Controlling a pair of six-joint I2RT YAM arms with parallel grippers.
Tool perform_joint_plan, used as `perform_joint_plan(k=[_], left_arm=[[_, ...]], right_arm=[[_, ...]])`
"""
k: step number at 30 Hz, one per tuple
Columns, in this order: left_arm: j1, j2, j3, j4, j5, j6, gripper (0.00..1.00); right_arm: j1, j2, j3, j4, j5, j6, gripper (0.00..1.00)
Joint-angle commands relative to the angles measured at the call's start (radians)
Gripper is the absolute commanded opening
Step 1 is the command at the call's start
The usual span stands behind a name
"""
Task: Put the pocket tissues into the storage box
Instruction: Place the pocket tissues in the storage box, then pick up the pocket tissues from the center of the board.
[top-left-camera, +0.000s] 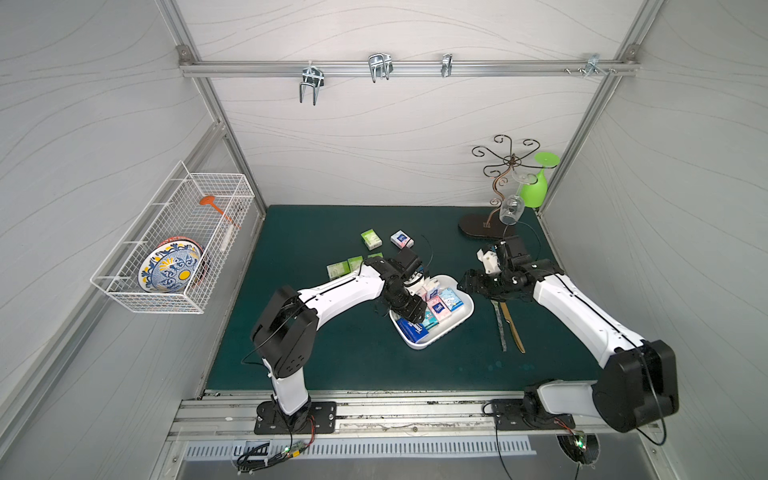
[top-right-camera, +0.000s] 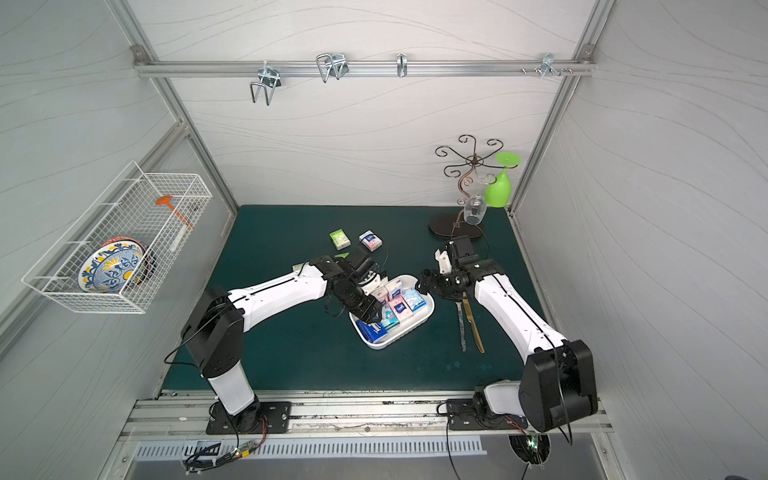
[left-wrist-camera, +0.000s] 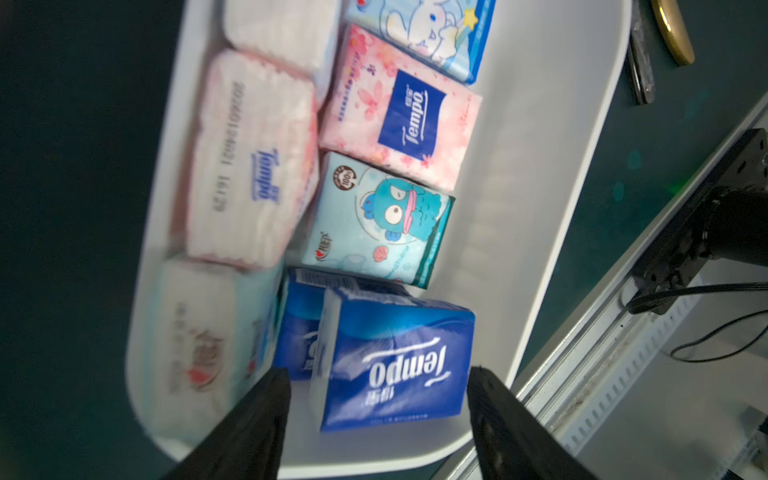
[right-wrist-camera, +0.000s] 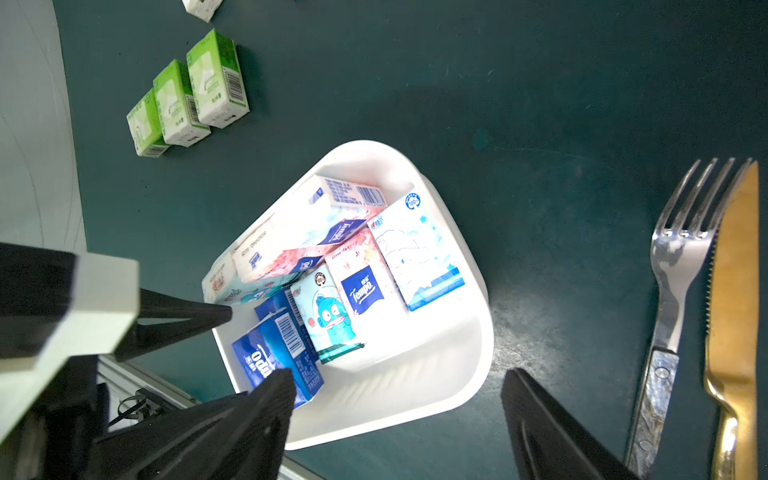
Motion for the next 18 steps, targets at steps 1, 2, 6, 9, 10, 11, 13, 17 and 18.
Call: perform_joint_plan(k=[1,2,6,9,10,11,13,17,18], left_arm=[[0.023,-0.078,0.086,-0.040,-0.048,0.002,0.73],[0.032,-0.088,0.099,-0.042,-0.055,-0.001,0.72],[0.086,-0.125,0.112,-0.022,-0.083,-0.034,0.73],[0.155,-0.140,0.092,0.021,-0.087,-0.075,0.73],[0.177,-0.142,0.086,0.033,-0.096,-0.089,0.74],[0.199,-0.145,0.081,0.043,-0.114,-0.107,0.74],[0.241,-0.146,0.075,0.057,-0.151,-0.137,0.78],[0.326,-0.128,0.074,0.083,-0.247,-0.202,0.81],[0.350,-0.115,0.078,0.086,-0.271,-0.227,0.81]], right_arm=[[0.032,0.001,0.015,0.001,0.009,0.001,0.84],[0.044,0.006,0.020,-0.002,0.013,-0.002,0.84],[0.077,0.018,0.030,-0.001,0.025,-0.007,0.84],[0.086,0.018,0.028,0.005,0.027,-0.005,0.84],[0.086,0.016,0.025,0.005,0.029,-0.005,0.84],[0.088,0.017,0.023,0.007,0.030,-0.005,0.84],[0.088,0.015,0.018,0.009,0.031,-0.005,0.84],[0.088,0.010,0.008,0.019,0.033,-0.007,0.84],[0.088,0.008,0.006,0.021,0.032,-0.006,0.84]])
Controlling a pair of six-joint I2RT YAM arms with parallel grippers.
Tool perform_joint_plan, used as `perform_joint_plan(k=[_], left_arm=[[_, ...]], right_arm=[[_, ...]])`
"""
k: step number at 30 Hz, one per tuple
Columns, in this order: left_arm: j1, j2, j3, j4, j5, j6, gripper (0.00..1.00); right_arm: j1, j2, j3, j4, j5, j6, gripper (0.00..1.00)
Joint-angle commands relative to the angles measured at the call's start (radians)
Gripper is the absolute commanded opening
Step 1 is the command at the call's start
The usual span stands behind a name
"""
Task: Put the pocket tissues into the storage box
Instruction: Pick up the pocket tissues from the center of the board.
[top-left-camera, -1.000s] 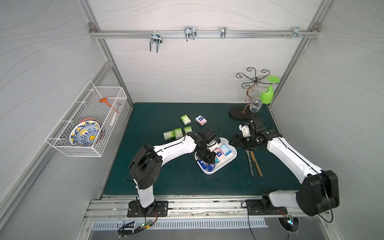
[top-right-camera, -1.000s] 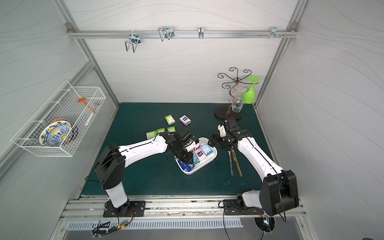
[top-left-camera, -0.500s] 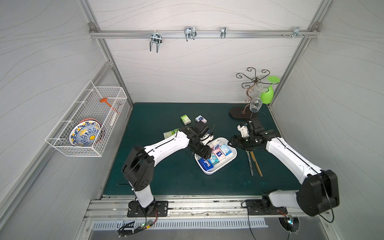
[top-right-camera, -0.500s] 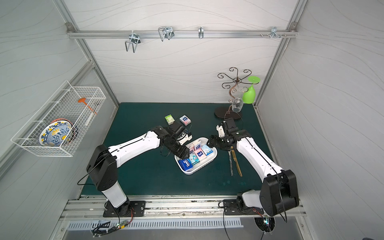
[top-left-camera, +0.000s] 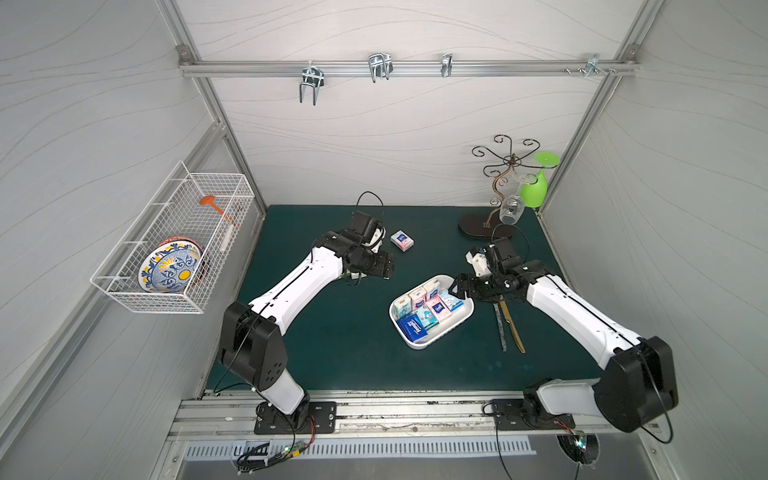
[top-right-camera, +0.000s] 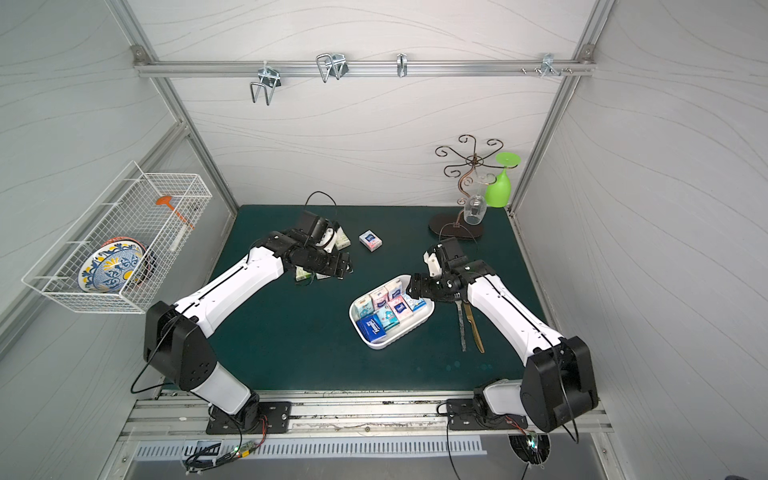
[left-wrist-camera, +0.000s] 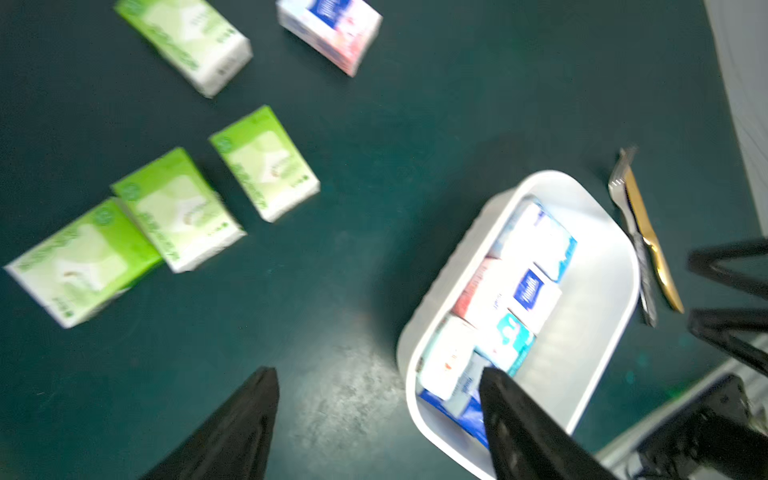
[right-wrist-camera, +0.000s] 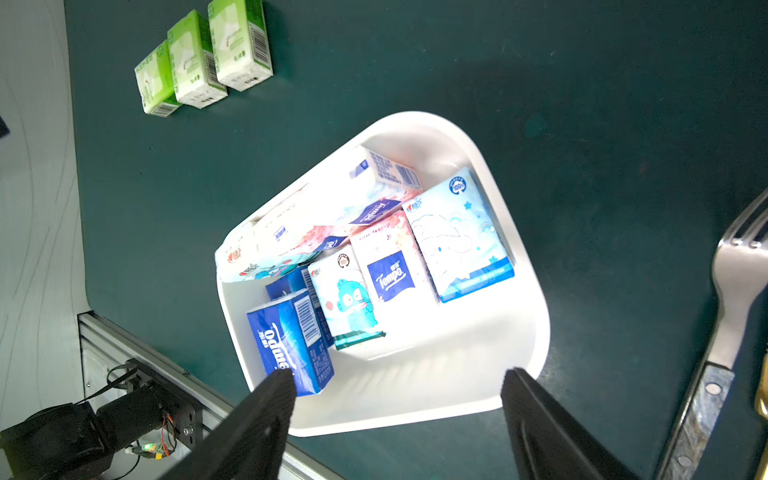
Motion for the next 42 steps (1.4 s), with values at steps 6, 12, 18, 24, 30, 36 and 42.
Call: perform_joint_plan(k=[6,12,18,24,30,36,42], left_arm=[[0.132,0.155,0.090,-0.001,-0.163,-0.255,0.81],[0.132,0.289,0.178,-0.008,-0.295,-0.337,0.78],[0.132,0.408,0.280,-0.003,-0.320,-0.354,0.75],[0.138,0.500,0.322,-0.017,-0.321,-0.354,0.74],[0.146,0.553,0.324,0.014,-0.279,-0.341,0.74],[0.145,0.597,0.330,0.023,-0.252,-0.354,0.74],[0.146,0.615,0.311,0.026,-0.260,-0.357,0.69]], right_arm=[[0.005,-0.004,-0.007,0.018,0.020,-0.007,0.85],[0.005,-0.003,-0.017,0.021,0.035,-0.011,0.85],[0.004,0.000,-0.023,0.026,0.043,-0.020,0.85],[-0.008,-0.012,-0.022,0.019,0.063,-0.026,0.86],[-0.041,-0.026,-0.016,0.000,0.066,-0.038,0.86],[-0.053,-0.038,-0.016,-0.024,0.079,-0.044,0.86],[-0.059,-0.041,-0.013,-0.037,0.086,-0.045,0.86]])
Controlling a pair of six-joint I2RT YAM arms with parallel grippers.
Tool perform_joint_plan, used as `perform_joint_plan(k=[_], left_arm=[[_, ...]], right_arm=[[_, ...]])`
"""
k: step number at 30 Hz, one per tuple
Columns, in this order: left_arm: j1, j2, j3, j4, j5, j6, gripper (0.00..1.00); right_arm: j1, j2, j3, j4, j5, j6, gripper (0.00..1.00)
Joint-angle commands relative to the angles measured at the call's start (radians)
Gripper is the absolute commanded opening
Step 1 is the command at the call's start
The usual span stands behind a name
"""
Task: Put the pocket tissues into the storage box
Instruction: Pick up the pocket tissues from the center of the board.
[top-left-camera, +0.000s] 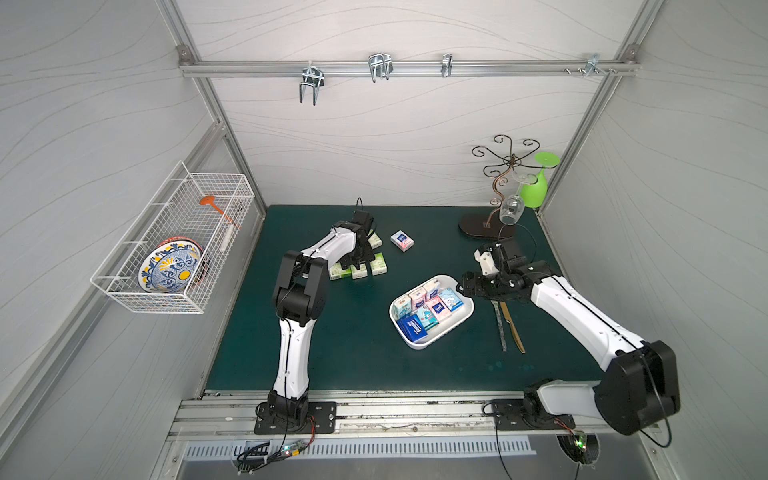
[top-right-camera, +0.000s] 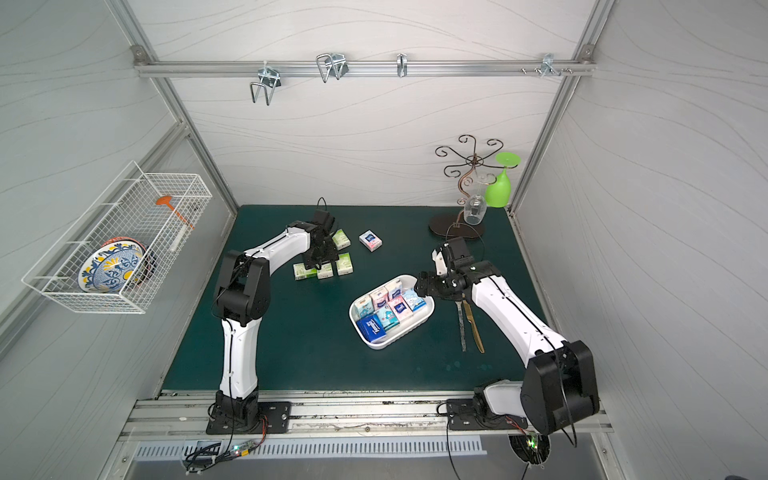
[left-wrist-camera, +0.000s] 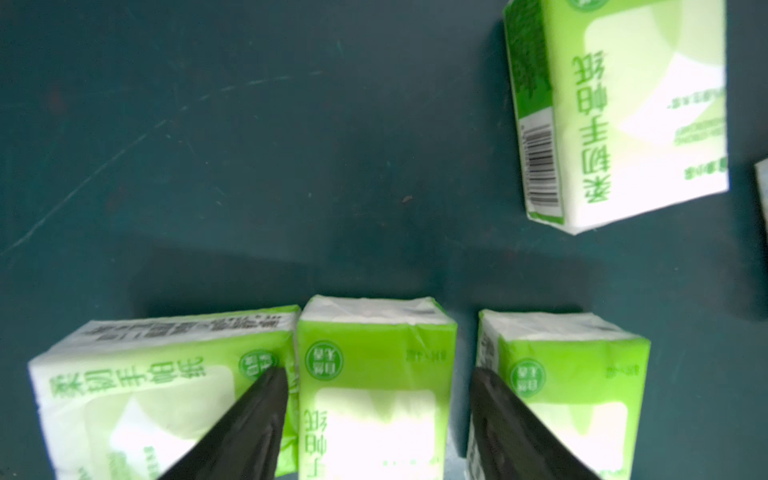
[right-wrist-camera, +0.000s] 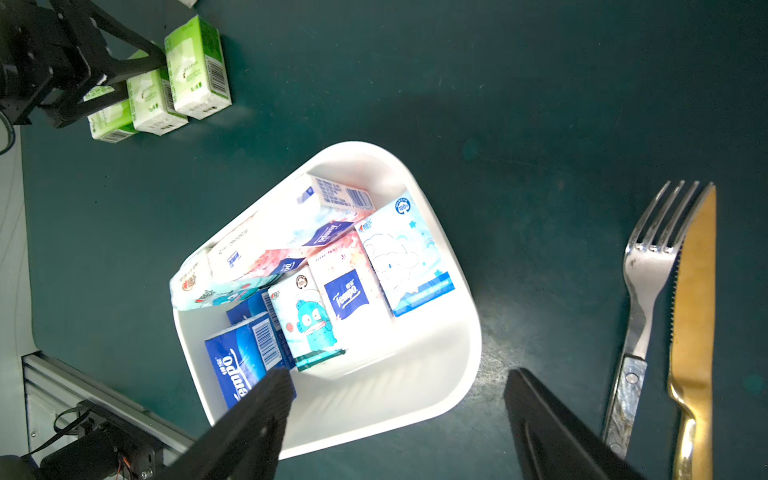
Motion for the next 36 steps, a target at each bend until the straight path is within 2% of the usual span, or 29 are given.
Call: perform_joint_plan(k=[1,5,7,9,13,17,22,27,36], left_arm=[[0.004,0.042,0.013,0.016,0.013,-0.007,0.67],[0.005,0.027,-0.005,0.031,0.012,-0.001,0.54],[0.005,0.019,-0.009,0.033,0.010,0.006,0.51],[0.005,0.015,-0.009,0.033,0.008,0.014,0.52],[0.005,0.029,0.003,0.021,0.012,0.022,0.63],[0.005,0.045,0.007,0.014,0.025,0.020,0.66],[0.005,0.048,0.004,0.019,0.023,0.028,0.64],[0.006,0.022,0.002,0.015,0.014,0.035,0.52],[0.005,-0.175,-0.096,0.004,0.062,0.003,0.52]], right_arm=[[-0.006,-0.022,0.002,-0.037,0.012,-0.014,0.86],[-0.007,-0.023,0.010,-0.040,0.018,-0.015,0.86],[-0.007,-0.024,0.013,-0.040,0.017,-0.013,0.86],[-0.006,-0.025,0.013,-0.042,0.014,-0.014,0.86],[-0.006,-0.033,0.015,-0.045,0.012,-0.012,0.86],[-0.006,-0.049,0.012,-0.054,0.026,-0.015,0.86],[-0.007,-0.062,0.010,-0.063,0.035,-0.017,0.86],[-0.008,-0.064,0.019,-0.065,0.037,-0.016,0.86],[-0.008,-0.036,0.024,-0.023,0.013,0.000,0.86]])
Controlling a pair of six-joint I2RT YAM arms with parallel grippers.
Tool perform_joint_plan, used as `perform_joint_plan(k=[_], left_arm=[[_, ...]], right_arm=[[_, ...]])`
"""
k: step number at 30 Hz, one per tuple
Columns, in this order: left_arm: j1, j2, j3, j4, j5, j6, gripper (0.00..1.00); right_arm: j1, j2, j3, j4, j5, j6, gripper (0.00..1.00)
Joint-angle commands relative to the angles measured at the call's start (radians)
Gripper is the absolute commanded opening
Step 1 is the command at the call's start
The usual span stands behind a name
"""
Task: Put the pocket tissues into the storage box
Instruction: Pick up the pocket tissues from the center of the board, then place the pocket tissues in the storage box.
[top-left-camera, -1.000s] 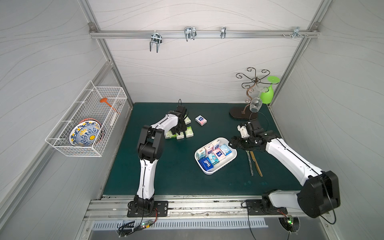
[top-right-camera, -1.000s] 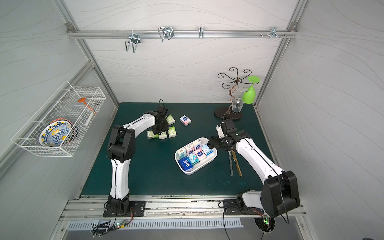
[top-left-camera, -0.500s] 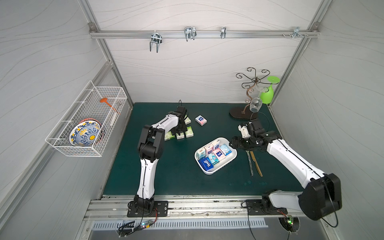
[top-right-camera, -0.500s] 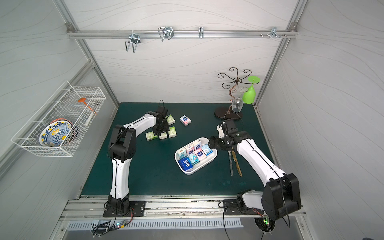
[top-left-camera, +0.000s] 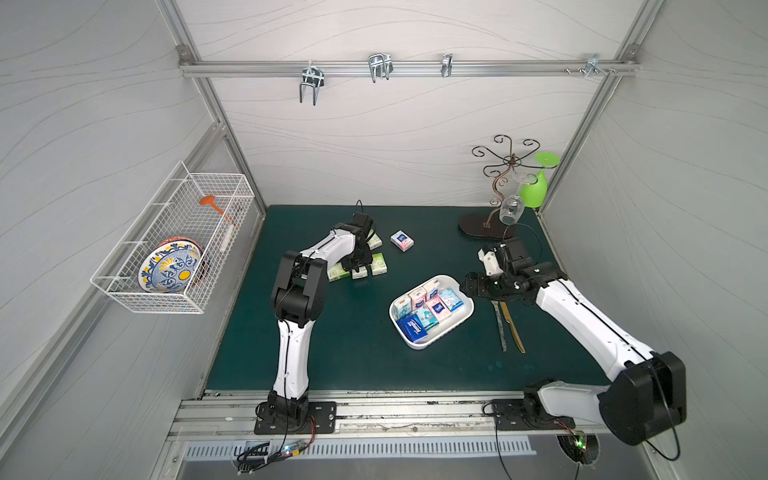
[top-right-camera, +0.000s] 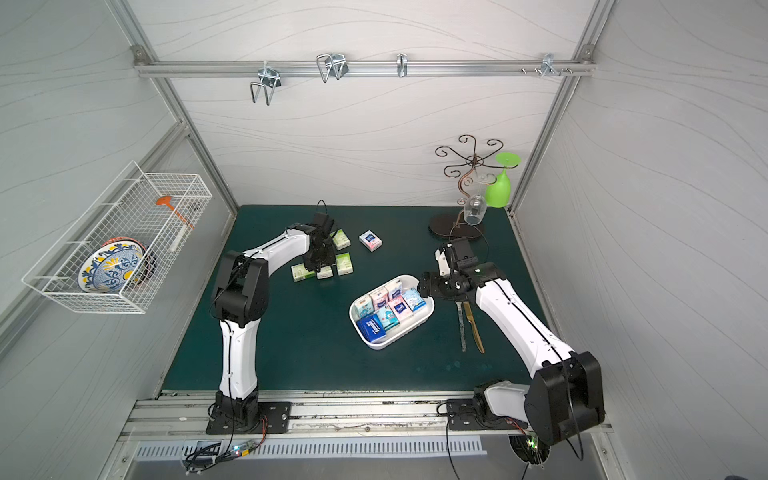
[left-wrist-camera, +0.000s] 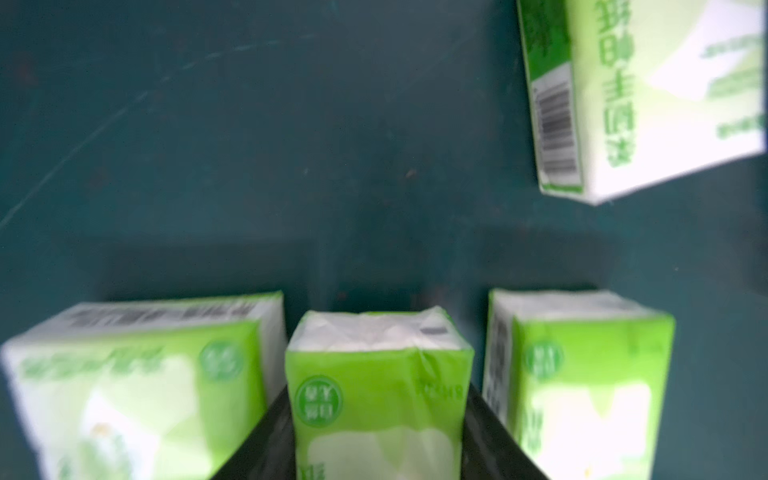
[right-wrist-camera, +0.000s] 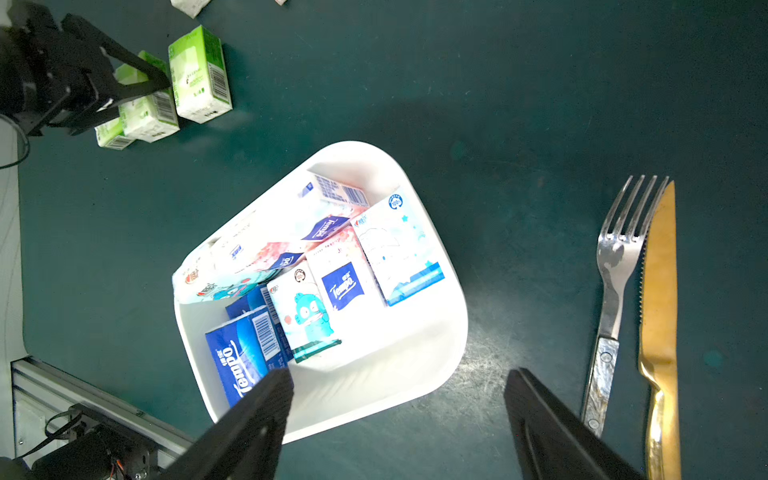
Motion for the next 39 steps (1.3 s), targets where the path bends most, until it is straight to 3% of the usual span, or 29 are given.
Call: perform_joint_plan(k=[1,7,16,23,29,34,39], left_arm=[[0.005,-0.138,-0.043,-0.004,0.050,-0.028,0.52],[-0.031,-0.310,-0.155,-0.030,0.181,-0.071,0.53],[-0.266,-0.536,-0.289,0.006,0.260,-0.217,0.54],[-0.444,-0.465,-0.244,0.004,0.252,-0.251,0.54],[-0.544,-0.405,-0.264,0.111,0.280,-0.392,0.56],[-0.575,-0.373,-0.230,0.093,0.204,-0.426,0.58],[-0.581,-0.358,-0.288,0.171,0.182,-0.549,0.59]], right_arm=[[-0.006,0.013,0.015,0.019,-0.017,0.007,0.86],[-0.006,0.037,0.011,0.039,-0.050,0.042,0.86],[-0.003,0.007,-0.024,0.087,-0.134,0.079,0.85],[-0.003,0.001,-0.008,0.060,-0.107,0.076,0.85],[-0.004,0.001,0.012,0.054,-0.088,0.072,0.85],[-0.005,0.011,0.016,0.045,-0.083,0.060,0.85],[-0.006,0.019,0.005,0.049,-0.076,0.057,0.85]])
